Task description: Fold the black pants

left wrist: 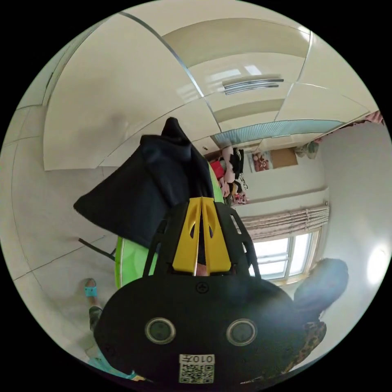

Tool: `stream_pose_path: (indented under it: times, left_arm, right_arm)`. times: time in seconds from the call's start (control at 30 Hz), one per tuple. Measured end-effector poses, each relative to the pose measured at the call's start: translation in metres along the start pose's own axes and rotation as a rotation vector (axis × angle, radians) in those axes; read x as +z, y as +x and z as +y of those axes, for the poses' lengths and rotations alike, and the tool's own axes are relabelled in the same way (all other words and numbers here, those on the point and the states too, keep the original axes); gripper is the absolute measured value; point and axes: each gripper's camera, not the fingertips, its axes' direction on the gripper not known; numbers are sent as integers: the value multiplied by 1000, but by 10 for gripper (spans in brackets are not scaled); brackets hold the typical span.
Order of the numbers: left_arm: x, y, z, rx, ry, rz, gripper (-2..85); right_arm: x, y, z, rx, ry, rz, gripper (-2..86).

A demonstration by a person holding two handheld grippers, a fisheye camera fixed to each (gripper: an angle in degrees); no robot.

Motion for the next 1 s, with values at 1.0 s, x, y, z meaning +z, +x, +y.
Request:
stream_pose_path:
  times: [1.0]
  left_arm:
    - [-4,-10,178,-56,-263,-52,-1]
  right_arm:
    - [-42,-433,369,-705,-35,837,28]
